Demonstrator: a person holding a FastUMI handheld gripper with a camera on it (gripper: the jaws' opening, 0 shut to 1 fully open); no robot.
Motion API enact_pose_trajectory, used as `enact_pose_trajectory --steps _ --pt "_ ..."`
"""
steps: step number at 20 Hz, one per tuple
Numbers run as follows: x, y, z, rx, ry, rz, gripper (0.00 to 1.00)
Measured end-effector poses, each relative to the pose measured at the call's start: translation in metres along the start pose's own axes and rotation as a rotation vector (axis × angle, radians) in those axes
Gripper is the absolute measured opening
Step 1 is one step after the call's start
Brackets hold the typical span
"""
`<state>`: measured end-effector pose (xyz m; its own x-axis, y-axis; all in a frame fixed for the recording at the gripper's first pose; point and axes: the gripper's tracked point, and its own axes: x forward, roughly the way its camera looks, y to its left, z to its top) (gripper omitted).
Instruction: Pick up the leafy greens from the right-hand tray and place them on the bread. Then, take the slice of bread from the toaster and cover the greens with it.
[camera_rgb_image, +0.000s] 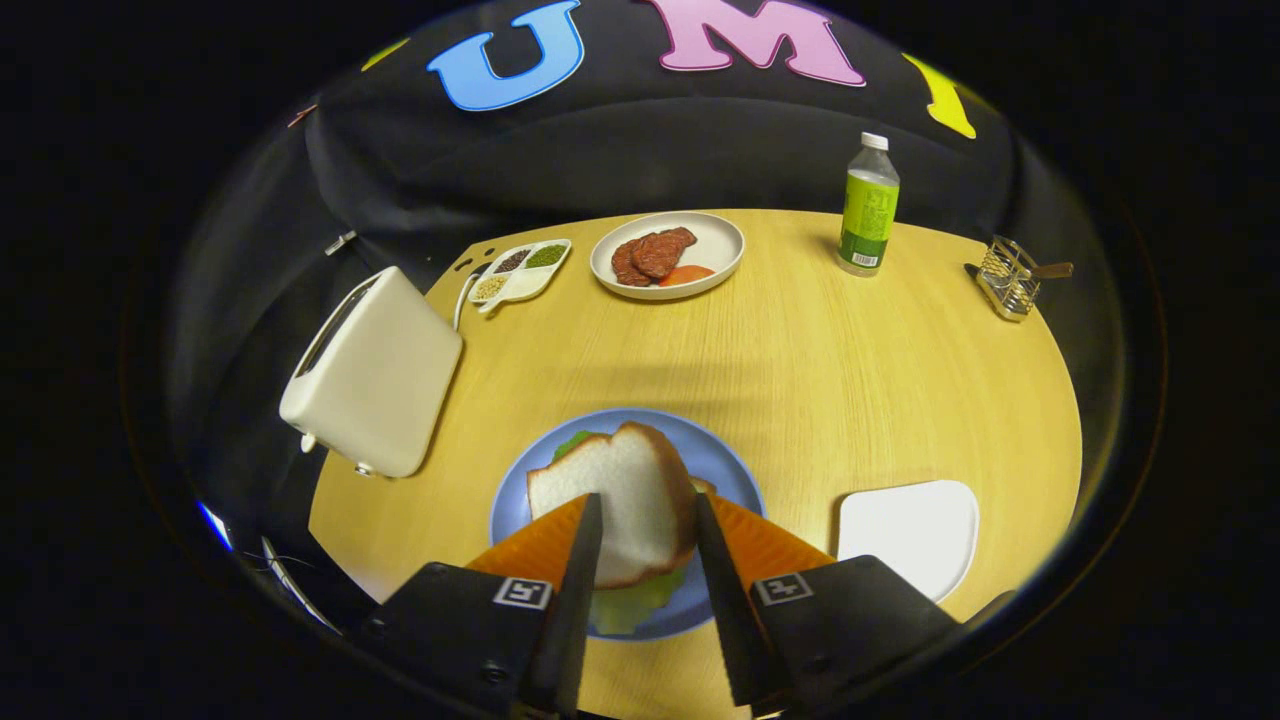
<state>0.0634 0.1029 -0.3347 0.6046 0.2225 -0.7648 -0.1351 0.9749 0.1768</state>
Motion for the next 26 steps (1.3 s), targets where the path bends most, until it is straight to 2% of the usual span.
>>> enact_pose_trajectory --steps 3,4,11,15,18,20,26 --pt "-0.010 -0.001 0.010 0.013 -0.049 0.007 0.98" --pt "-0.014 -0.003 0.014 0.010 -0.067 0.002 0.99" --pt "-0.070 0.004 0.063 -0.044 -0.240 0.022 0.99" --pt "-0.123 0.011 0.111 -0.110 -0.416 0.012 0.99" --pt "-0.180 0.014 0.154 -0.142 -0.593 -0.019 0.99" --pt "-0.217 0.013 0.178 -0.135 -0.694 -0.044 0.99" --pt "-0.287 -0.015 0.210 -0.040 -0.847 -0.108 0.99"
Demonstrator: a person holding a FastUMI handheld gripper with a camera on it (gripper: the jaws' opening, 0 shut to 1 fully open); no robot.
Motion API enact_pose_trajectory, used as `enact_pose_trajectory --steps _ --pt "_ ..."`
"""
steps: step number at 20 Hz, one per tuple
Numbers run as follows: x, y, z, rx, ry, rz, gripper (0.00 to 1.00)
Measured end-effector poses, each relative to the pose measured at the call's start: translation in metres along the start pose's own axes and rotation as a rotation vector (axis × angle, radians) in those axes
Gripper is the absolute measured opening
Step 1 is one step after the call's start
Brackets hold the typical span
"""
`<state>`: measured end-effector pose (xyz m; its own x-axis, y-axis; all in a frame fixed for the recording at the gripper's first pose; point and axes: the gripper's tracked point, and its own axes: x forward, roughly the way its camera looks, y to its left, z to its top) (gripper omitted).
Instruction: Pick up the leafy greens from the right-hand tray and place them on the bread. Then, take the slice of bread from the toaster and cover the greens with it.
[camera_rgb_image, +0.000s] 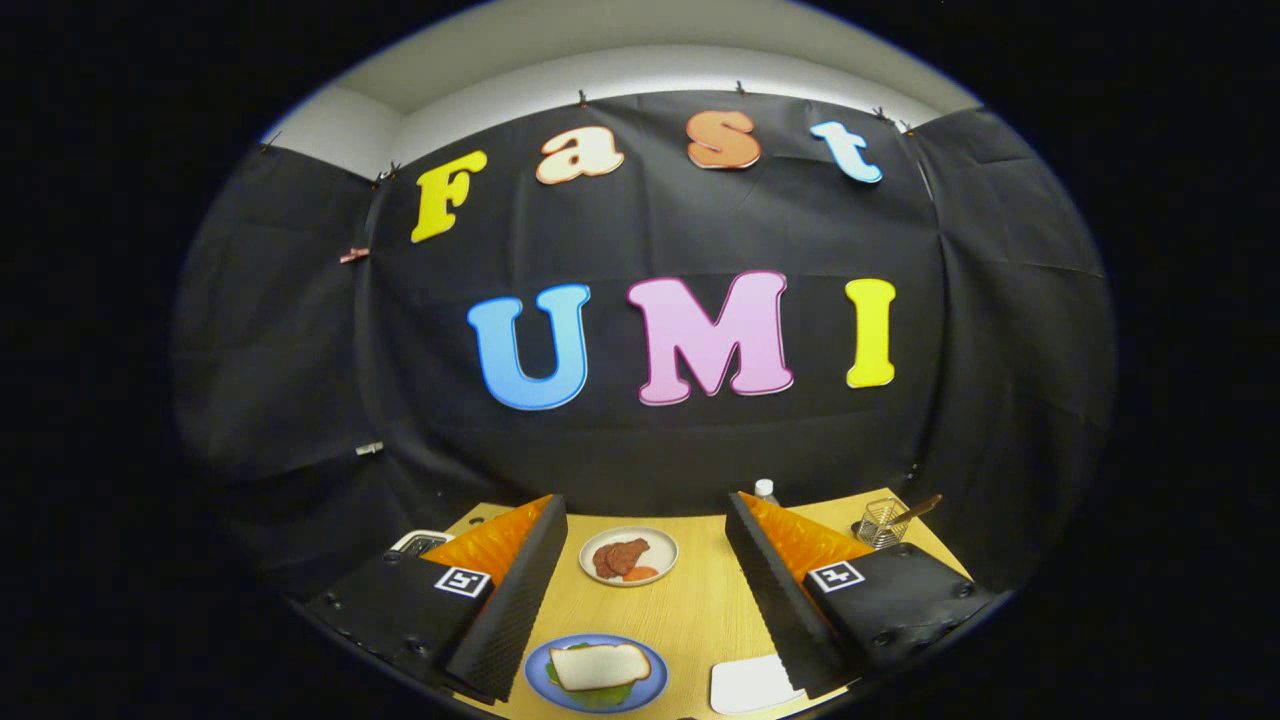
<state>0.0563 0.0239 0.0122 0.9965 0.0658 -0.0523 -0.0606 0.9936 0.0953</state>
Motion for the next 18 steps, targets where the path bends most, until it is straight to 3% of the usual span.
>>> enact_pose_trajectory --steps 10,18 --pt "-0.015 -0.052 -0.006 0.019 0.043 -0.113 0.99" --pt "-0.006 -0.062 -0.006 -0.020 0.095 -0.066 0.99"
